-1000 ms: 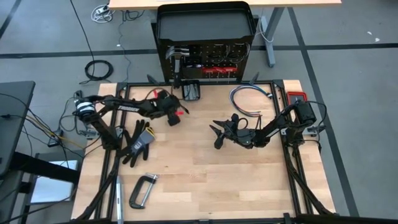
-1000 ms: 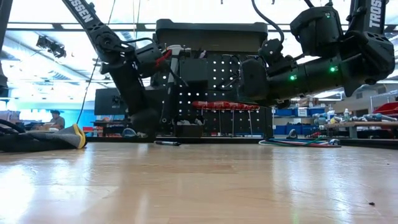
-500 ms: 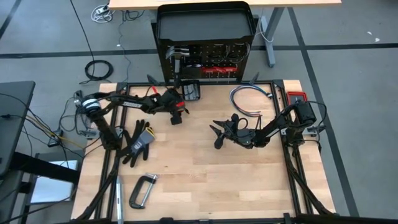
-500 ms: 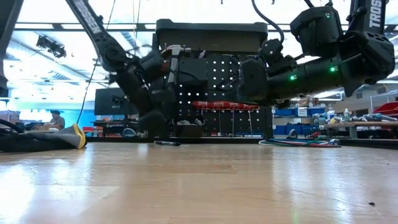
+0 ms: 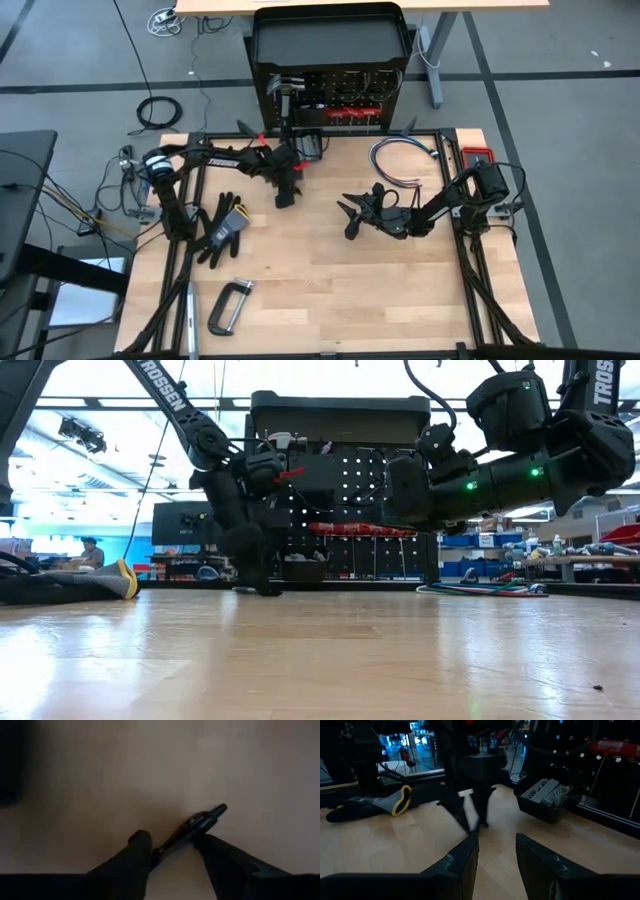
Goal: Hang tools onto peg board
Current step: Put the black pen on the peg board
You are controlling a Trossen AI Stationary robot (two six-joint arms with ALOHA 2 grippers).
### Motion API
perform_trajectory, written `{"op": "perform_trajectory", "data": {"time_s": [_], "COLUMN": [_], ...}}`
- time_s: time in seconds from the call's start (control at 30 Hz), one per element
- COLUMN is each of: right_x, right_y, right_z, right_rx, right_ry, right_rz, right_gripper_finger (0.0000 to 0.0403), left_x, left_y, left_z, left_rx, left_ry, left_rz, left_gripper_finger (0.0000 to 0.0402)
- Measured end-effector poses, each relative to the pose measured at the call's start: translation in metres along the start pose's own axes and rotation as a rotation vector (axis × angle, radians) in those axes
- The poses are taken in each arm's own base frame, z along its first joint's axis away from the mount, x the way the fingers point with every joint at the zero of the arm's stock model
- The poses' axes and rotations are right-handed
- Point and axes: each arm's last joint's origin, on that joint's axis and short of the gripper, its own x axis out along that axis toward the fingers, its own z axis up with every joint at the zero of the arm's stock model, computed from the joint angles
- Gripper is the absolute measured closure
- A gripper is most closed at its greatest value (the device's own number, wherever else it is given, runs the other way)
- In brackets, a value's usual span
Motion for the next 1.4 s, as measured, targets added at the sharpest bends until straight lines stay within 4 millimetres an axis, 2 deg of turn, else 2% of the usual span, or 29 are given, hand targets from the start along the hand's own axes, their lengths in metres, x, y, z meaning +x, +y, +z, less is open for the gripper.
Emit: {"op": "perform_trajectory", "data": {"time_s": [0.1,0.33,0.53,0.73,0.97,1.07,1.23,1.33,1.4], "right_x": [0.0,-0.004,-0.012,-0.016,-0.031,-0.037,-0.042,-0.042,-0.042], "right_y": [0.0,0.006,0.016,0.018,0.022,0.024,0.026,0.025,0.025], "right_z": [0.001,0.004,0.009,0.019,0.048,0.059,0.065,0.064,0.064], "right_rx": [0.002,-0.075,-0.15,-0.153,-0.138,-0.143,-0.159,-0.152,-0.148], "right_ry": [-0.005,-0.038,-0.089,-0.122,-0.214,-0.252,-0.268,-0.264,-0.263], "right_rz": [0.001,0.045,0.089,0.103,0.132,0.144,0.15,0.15,0.149], "right_gripper_finger": [0.0263,0.0263,0.0263,0.0263,0.0263,0.0263,0.0263,0.0263,0.0263], "left_x": [0.002,0.007,0.009,-0.009,-0.064,-0.098,-0.158,-0.191,-0.204], "left_y": [-0.014,-0.045,-0.073,-0.102,-0.127,-0.131,-0.119,-0.103,-0.092], "left_z": [0.001,0.009,0.016,0.025,0.044,0.052,0.063,0.068,0.07], "left_rx": [0.011,0.045,0.039,0.053,0.076,0.075,0.125,0.236,0.339], "left_ry": [0.016,-0.002,-0.048,-0.121,-0.367,-0.534,-0.872,-1.067,-1.137], "left_rz": [-0.069,-0.109,-0.202,-0.214,-0.13,-0.07,0.091,0.246,0.384], "left_gripper_finger": [0.0255,0.0378,0.0378,0.0381,0.0383,0.0383,0.0383,0.0383,0.0383]}}
